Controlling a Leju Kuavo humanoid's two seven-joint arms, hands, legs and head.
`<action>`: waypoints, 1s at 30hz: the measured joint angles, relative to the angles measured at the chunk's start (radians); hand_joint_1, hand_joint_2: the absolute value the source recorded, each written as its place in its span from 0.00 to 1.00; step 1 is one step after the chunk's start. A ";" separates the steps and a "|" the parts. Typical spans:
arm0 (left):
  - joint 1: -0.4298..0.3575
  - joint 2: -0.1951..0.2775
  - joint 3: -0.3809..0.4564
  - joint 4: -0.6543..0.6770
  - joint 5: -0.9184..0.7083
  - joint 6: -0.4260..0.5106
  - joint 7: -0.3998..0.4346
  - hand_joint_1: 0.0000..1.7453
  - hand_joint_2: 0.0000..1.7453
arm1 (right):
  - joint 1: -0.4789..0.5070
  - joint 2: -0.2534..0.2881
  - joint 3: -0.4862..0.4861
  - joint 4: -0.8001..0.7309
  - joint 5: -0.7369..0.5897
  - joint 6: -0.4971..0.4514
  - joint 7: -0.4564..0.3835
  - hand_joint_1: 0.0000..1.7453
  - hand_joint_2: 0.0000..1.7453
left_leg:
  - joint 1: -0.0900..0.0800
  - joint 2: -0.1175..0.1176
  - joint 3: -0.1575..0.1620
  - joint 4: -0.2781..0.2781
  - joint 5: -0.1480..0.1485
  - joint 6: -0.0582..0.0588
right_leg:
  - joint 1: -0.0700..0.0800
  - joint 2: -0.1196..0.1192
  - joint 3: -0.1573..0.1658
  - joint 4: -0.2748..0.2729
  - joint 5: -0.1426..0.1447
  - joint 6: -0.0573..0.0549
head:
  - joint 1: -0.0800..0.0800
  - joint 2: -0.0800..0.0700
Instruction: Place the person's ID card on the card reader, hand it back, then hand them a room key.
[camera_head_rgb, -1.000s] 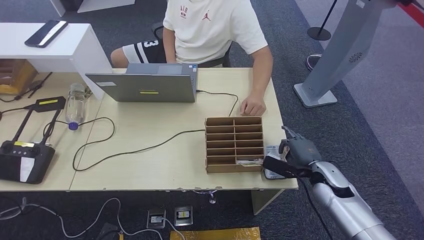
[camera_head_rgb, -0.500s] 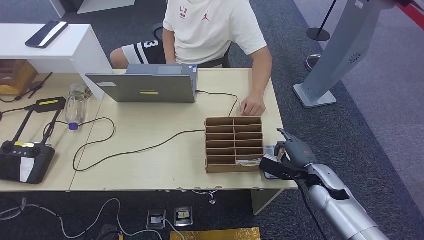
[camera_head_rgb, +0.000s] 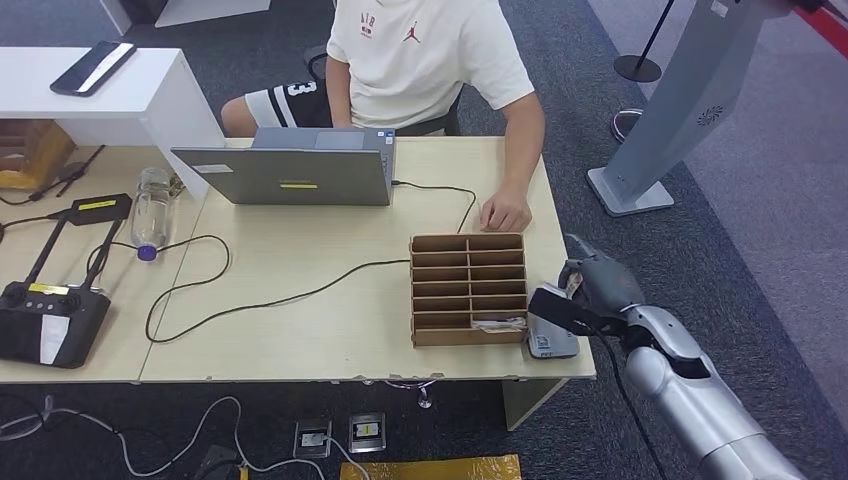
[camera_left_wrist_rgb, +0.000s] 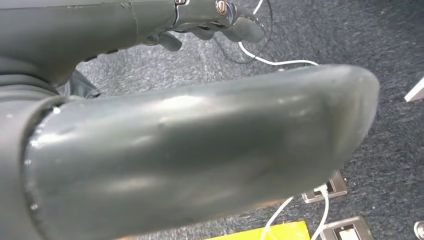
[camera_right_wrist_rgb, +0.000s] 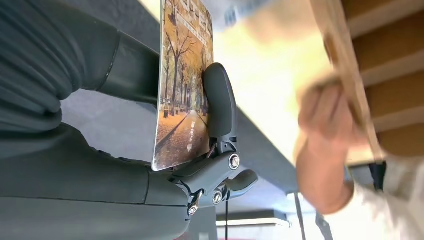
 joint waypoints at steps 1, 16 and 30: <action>-0.003 0.000 0.000 0.000 -0.005 0.000 0.000 0.00 0.00 | -0.018 -0.002 -0.004 0.000 0.004 -0.001 -0.006 1.00 1.00 | 0.000 0.000 0.000 0.000 0.000 0.000 | 0.000 0.000 0.000 0.000 0.000 0.000 | 0.000 0.000; -0.049 -0.009 -0.022 -0.008 -0.055 0.008 0.000 0.00 0.00 | -0.326 0.002 -0.049 0.042 0.078 0.018 -0.102 1.00 1.00 | 0.000 0.000 -0.002 0.000 0.000 0.000 | 0.000 -0.001 -0.001 0.000 0.000 0.000 | 0.000 0.000; -0.065 -0.014 -0.038 -0.018 -0.071 -0.014 0.007 0.00 0.00 | -0.584 0.135 -0.006 0.352 0.117 -0.034 -0.209 1.00 1.00 | 0.001 -0.001 -0.004 0.000 0.000 0.000 | 0.001 -0.001 -0.002 0.001 0.000 0.000 | 0.000 0.000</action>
